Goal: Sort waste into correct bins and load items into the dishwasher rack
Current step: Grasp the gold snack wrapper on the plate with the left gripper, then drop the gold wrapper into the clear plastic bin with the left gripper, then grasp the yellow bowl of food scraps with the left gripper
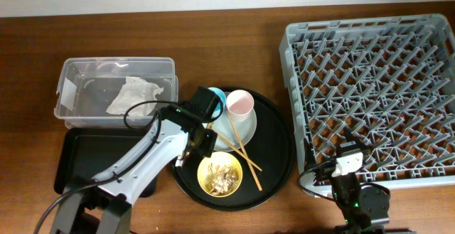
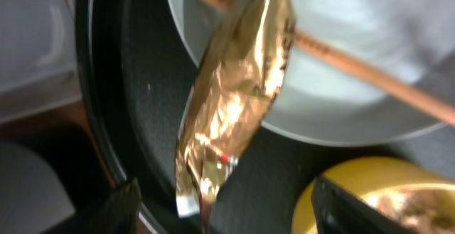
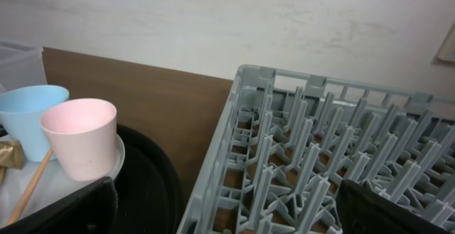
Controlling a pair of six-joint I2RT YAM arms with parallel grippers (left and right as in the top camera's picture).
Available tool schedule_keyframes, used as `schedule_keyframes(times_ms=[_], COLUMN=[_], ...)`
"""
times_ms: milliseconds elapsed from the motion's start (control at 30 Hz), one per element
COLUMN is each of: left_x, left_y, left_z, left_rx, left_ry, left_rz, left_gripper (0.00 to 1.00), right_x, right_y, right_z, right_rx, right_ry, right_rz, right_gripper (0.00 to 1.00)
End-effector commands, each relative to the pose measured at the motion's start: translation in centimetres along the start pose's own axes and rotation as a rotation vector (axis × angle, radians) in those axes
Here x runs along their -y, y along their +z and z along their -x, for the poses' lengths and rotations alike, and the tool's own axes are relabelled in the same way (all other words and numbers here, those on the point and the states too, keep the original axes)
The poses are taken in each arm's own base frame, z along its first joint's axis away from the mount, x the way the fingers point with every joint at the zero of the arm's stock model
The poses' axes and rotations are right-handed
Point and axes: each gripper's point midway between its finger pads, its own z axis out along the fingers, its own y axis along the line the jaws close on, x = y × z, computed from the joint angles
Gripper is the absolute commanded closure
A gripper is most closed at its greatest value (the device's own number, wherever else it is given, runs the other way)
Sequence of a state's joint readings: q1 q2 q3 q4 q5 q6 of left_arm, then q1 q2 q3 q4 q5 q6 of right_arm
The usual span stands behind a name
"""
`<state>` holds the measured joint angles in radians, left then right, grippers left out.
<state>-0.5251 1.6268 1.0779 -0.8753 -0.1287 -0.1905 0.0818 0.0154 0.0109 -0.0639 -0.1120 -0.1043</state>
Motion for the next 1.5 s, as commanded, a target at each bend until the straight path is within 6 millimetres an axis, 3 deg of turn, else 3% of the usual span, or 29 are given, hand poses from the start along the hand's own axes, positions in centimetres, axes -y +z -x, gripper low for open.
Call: schedule_keyframes(times_ms=[0,200,233,333,467,500,567,633,767,800,867,900,933,967,1033,1067,1100,1133,1167,1267,1333,1367,1433,1467], left_x=[-0.3,-0.1,-0.1,-0.1,-0.1,-0.1,-0.1,-0.5,-3.4,-5.3,-8.7,-10.2,-13.4,-15.0,-18.1,-18.4,-18.6,-18.6,-18.7,-17.2,-12.1,-8.6,-2.8,-1.0], left_y=[2.2,4.3,4.4,4.4,4.4,4.4,4.2,1.9,-8.7,-12.3,-15.2,-15.8,-15.5,-14.3,-8.8,-6.2,-4.2,-2.7,-3.3,-8.8,-12.0,-13.2,-14.5,-14.4], left_z=[-0.6,-0.9,-1.0,-1.1,-1.1,-1.1,-1.0,0.1,2.8,5.1,7.6,8.2,9.4,9.8,10.3,10.5,10.4,10.4,10.9,11.3,11.5,11.1,9.7,9.1], left_rx=[0.035,0.086,0.083,0.082,0.082,0.081,0.084,0.127,0.291,0.451,0.624,0.657,0.689,0.67,0.559,0.508,0.466,0.437,0.457,0.544,0.61,0.611,0.565,0.531], left_ry=[-0.011,-0.018,-0.018,-0.017,-0.017,-0.017,-0.018,-0.025,-0.064,-0.171,-0.284,-0.33,-0.426,-0.464,-0.515,-0.514,-0.512,-0.507,-0.491,-0.472,-0.389,-0.324,-0.211,-0.174], left_rz=[0.013,0.003,0.003,0.004,0.003,0.003,0.004,0.015,0.097,0.169,0.309,0.363,0.423,0.447,0.472,0.444,0.443,0.445,0.448,0.397,0.144,-0.037,-0.296,-0.355], left_gripper=[0.2,0.21,0.25,0.48,0.93,1.0,1.0,1.0,1.0,1.0,1.0,1.0,1.0,1.0,1.0,1.0,0.99,0.6,0.18,0.19,0.25,0.33,0.45,0.46], right_x=[0.2,0.2,0.2,0.2,0.2,0.2,0.2,0.2,0.2,0.2,0.2,0.2,0.2,0.2,0.2,0.2,0.2,0.2,0.2,0.2,0.2,0.2,0.2,0.2], right_y=[0.0,0.0,0.0,0.0,0.0,0.0,0.0,0.0,0.0,0.0,0.0,0.0,0.0,0.0,0.0,0.0,0.0,0.0,0.0,0.0,0.0,0.0,0.0,0.0], right_z=[-0.2,-0.2,-0.2,-0.2,-0.2,-0.2,-0.2,-0.2,-0.2,-0.2,-0.2,-0.2,-0.2,-0.2,-0.2,-0.2,-0.2,-0.2,-0.2,-0.2,-0.2,-0.2,-0.2,-0.2], right_rx=[-0.004,-0.004,-0.004,-0.004,-0.004,-0.004,-0.004,-0.004,-0.004,-0.004,-0.004,-0.004,-0.004,-0.004,-0.004,-0.004,-0.004,-0.004,-0.004,-0.004,-0.004,-0.004,-0.004,-0.004], right_ry=[0.009,0.009,0.009,0.009,0.009,0.009,0.009,0.009,0.009,0.009,0.009,0.009,0.009,0.009,0.009,0.009,0.009,0.009,0.009,0.009,0.009,0.009,0.009,0.009], right_rz=[-0.013,-0.013,-0.013,-0.013,-0.013,-0.013,-0.013,-0.013,-0.013,-0.013,-0.013,-0.013,-0.013,-0.013,-0.013,-0.013,-0.013,-0.013,-0.013,-0.013,-0.013,-0.013,-0.013,-0.013], right_gripper=[0.01,0.01,0.01,0.01,0.01,0.01,0.01,0.01,0.01,0.01,0.01,0.01,0.01,0.01,0.01,0.01,0.01,0.01,0.01,0.01,0.01,0.01,0.01,0.01])
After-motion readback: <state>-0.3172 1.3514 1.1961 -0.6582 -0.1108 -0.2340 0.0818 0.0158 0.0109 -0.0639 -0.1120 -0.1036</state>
